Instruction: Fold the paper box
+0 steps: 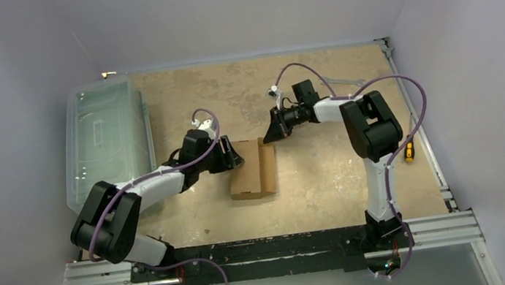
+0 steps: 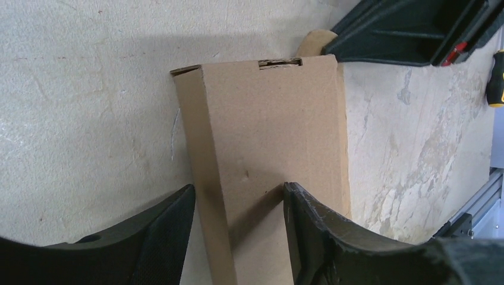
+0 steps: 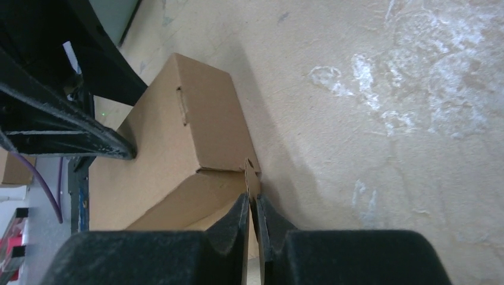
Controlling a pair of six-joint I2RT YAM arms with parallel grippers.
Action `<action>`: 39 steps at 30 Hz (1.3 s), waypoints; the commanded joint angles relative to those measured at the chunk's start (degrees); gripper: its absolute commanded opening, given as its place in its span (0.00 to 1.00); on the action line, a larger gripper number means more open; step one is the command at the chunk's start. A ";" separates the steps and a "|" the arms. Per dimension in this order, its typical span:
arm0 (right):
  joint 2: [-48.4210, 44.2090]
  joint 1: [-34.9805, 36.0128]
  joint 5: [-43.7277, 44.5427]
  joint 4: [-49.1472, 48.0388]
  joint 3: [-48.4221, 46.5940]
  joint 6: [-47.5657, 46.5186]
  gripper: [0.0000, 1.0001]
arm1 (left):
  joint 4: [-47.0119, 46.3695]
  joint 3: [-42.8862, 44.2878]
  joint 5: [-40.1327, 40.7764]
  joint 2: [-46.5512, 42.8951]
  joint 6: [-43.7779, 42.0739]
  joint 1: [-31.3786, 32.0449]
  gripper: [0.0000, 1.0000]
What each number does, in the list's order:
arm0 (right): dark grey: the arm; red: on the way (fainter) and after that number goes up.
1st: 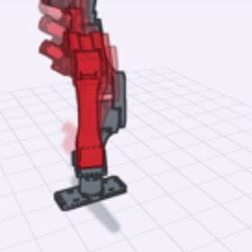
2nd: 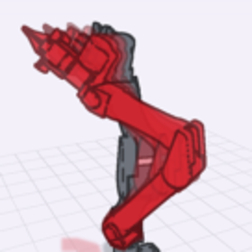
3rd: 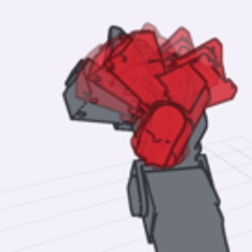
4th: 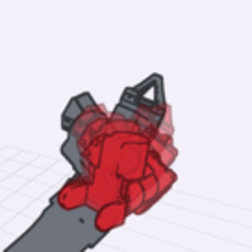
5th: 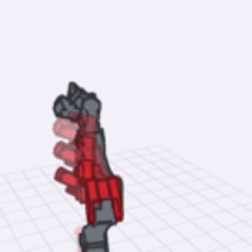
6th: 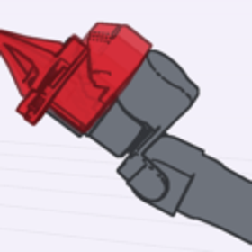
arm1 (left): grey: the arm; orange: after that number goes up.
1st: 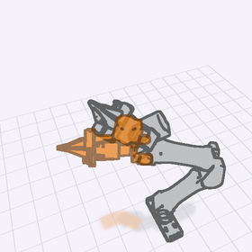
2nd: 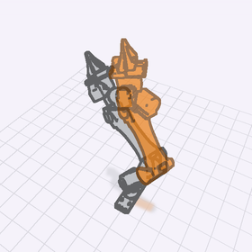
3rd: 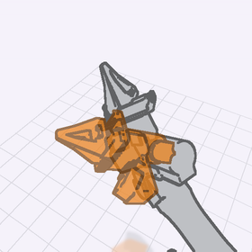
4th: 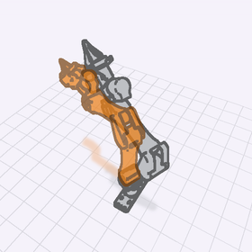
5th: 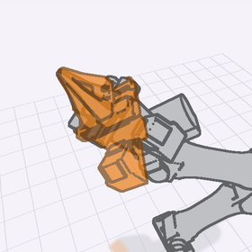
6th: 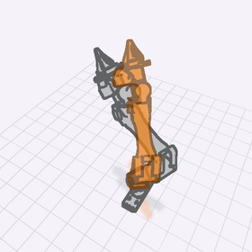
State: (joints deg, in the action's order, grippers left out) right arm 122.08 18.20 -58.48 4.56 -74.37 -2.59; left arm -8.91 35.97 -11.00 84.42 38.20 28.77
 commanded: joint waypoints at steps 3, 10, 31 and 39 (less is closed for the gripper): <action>-9.03 -0.18 -0.39 -12.73 8.61 5.54 0.10 | 2.31 1.57 1.16 1.67 -2.52 -1.50 0.52; -11.77 0.21 3.40 -14.48 11.98 6.07 0.12 | 2.99 2.33 0.95 2.53 -3.30 -2.10 0.51; -13.45 3.32 11.75 -4.75 6.69 -8.64 0.16 | 6.21 6.46 -2.62 6.14 -8.22 -2.43 0.51; -15.37 4.14 15.12 -3.36 7.60 -11.45 0.08 | 6.80 6.66 -2.05 6.32 -8.31 -2.71 0.51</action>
State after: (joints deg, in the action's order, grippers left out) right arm 110.41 22.20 -45.50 0.54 -65.78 -11.11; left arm -5.19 41.93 -14.90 89.14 32.71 26.68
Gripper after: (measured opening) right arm 0.093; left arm 0.513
